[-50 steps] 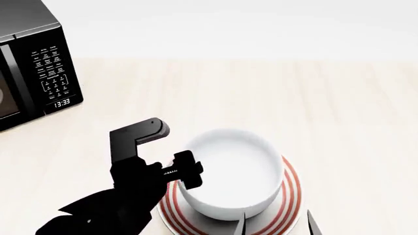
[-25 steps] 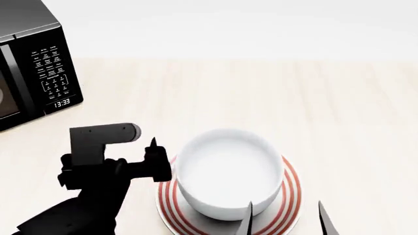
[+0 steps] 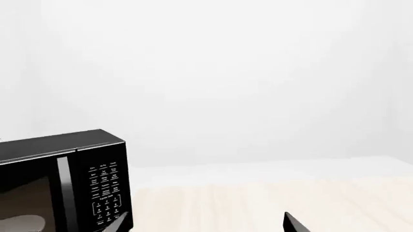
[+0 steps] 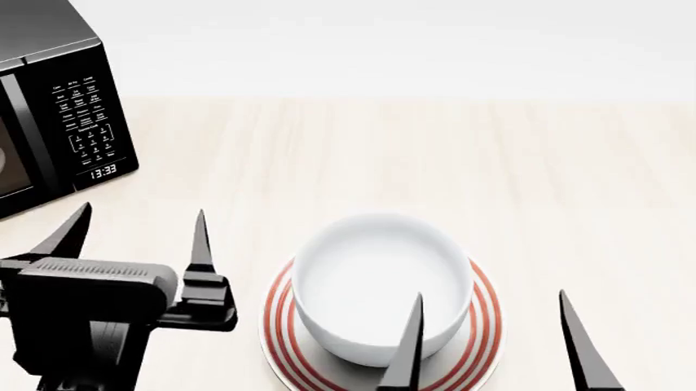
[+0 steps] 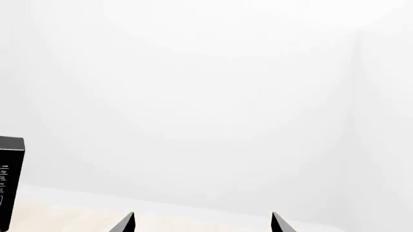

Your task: Pick up the white bowl and put it on the plate.

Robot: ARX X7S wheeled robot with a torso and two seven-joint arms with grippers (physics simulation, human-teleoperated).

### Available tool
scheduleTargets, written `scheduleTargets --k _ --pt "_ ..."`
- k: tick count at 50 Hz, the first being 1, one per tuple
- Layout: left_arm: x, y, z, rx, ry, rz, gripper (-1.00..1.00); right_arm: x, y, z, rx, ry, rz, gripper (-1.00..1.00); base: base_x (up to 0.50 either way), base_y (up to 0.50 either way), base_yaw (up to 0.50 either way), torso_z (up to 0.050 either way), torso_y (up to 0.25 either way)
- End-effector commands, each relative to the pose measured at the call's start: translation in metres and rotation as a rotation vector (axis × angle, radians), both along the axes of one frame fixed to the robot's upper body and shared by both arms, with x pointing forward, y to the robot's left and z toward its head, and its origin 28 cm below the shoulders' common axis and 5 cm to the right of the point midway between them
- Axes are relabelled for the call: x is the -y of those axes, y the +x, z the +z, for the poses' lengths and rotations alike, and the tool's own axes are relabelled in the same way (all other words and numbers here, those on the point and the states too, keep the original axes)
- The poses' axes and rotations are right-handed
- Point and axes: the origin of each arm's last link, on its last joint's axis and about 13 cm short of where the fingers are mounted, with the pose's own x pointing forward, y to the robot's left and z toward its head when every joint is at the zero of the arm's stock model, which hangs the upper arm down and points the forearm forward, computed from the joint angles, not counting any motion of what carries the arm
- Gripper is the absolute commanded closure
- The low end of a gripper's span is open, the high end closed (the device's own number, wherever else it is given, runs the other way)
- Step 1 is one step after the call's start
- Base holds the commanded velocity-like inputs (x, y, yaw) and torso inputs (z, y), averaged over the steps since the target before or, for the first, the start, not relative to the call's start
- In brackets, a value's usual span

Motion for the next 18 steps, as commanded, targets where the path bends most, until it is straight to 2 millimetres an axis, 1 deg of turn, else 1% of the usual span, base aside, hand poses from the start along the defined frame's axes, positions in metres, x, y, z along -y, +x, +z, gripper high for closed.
scheduleTargets --k 1,5,8,14,18 --pt "-0.006 -0.033 0.014 0.116 0.011 0.0 -1.0 -0.002 -0.011 0.019 0.061 -0.008 0.014 -1.0 0.0 0.0 0.0 0.0 0.0" --pt "-0.008 -0.04 0.019 0.154 0.019 0.006 -1.0 -0.002 -0.015 0.025 0.086 -0.011 0.018 -1.0 0.0 0.0 0.0 0.0 0.0" --pt "-0.009 -0.045 0.02 0.206 0.069 0.02 -1.0 -0.003 -0.018 0.029 0.101 -0.012 0.02 -1.0 0.0 0.0 0.0 0.0 0.0" --pt "-0.011 -0.052 0.024 0.199 0.029 0.02 -1.0 -0.002 -0.02 0.033 0.121 -0.013 0.022 -1.0 0.0 0.0 0.0 0.0 0.0" --pt "-0.011 -0.059 0.03 0.227 0.028 0.02 -1.0 -0.002 -0.021 0.034 0.135 -0.014 0.023 -1.0 0.0 0.0 0.0 0.0 0.0"
